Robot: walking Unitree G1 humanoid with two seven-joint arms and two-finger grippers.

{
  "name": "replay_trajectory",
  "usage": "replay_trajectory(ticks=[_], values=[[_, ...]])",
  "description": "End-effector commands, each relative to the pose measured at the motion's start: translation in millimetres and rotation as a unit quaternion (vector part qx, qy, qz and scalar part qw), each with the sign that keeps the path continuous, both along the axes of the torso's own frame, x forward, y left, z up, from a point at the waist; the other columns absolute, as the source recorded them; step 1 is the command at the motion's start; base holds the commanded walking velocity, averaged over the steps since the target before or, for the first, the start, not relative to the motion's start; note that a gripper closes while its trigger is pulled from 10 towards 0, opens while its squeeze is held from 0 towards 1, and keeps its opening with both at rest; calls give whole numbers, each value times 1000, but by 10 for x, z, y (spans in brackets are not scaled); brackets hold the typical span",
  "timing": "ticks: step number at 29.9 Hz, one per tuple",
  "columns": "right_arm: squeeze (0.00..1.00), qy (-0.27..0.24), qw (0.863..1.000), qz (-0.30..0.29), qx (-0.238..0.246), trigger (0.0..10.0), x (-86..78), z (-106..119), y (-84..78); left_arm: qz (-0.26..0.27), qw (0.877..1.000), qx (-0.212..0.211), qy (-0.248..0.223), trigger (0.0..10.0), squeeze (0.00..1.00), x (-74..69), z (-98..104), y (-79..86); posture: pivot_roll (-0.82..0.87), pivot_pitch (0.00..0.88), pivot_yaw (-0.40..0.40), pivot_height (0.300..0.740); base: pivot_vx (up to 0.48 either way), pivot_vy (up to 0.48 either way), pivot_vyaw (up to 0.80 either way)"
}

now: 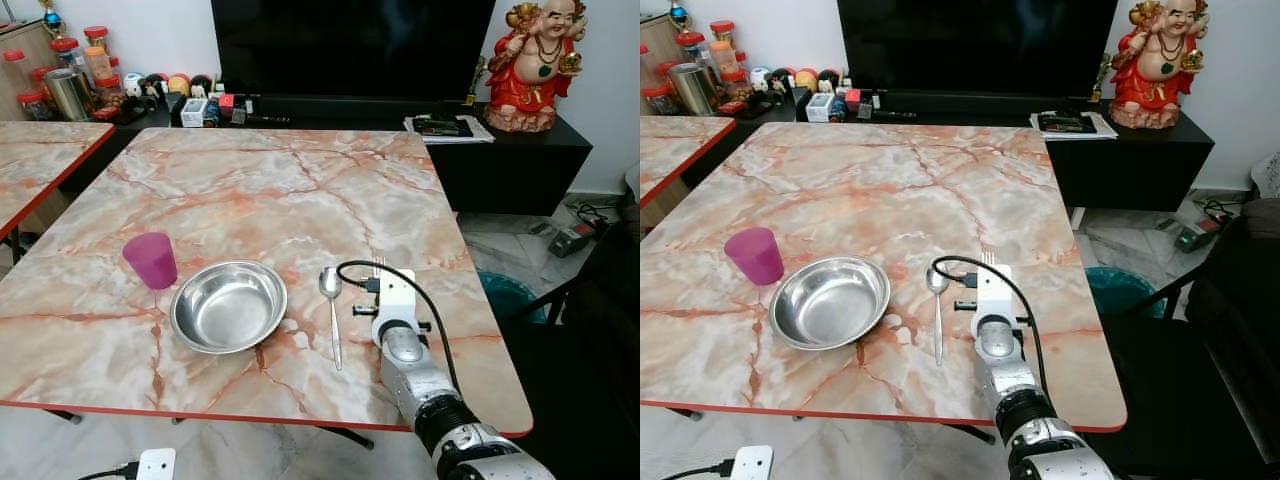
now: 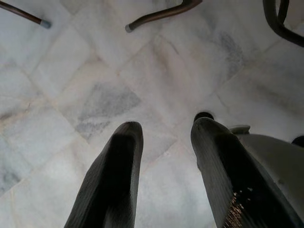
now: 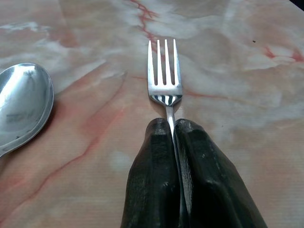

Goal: Setting the table

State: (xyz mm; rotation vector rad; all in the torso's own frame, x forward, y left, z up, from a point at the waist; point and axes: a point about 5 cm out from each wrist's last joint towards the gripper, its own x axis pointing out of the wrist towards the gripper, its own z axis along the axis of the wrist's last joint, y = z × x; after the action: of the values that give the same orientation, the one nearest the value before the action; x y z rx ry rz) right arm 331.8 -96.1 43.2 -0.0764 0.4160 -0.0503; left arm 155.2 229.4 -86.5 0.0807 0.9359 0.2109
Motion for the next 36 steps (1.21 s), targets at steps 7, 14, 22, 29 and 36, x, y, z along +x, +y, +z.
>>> replay_trajectory(ticks=[7, 14, 22, 29, 36], values=[[0, 49, 999, 2, -10, 10000, -123, -186, -18, -5, 1000, -4, 11, 10000, 0, -7, -15, -27, 37, 0, -17, 740, 0, 0, 0], [0, 64, 998, 12, -14, 10000, -158, -234, -2, -6, 1000, -5, 11, 10000, 0, 8, -13, -40, 39, 0, -19, 740, 0, 0, 0], [1000, 66, 997, 22, -16, 10000, -165, -241, 27, -4, 1000, -4, 12, 10000, 0, 3, -14, -33, 40, 0, -22, 740, 0, 0, 0], [839, 67, 997, 22, -19, 10000, -158, -236, 24, -4, 1000, -5, 12, 10000, 0, 13, -13, -43, 39, 0, -22, 740, 0, 0, 0], [0, 65, 997, 26, -21, 10000, -154, -230, 32, -5, 1000, -5, 12, 10000, 0, 20, -11, -46, 39, 0, -23, 740, 0, 0, 0]])
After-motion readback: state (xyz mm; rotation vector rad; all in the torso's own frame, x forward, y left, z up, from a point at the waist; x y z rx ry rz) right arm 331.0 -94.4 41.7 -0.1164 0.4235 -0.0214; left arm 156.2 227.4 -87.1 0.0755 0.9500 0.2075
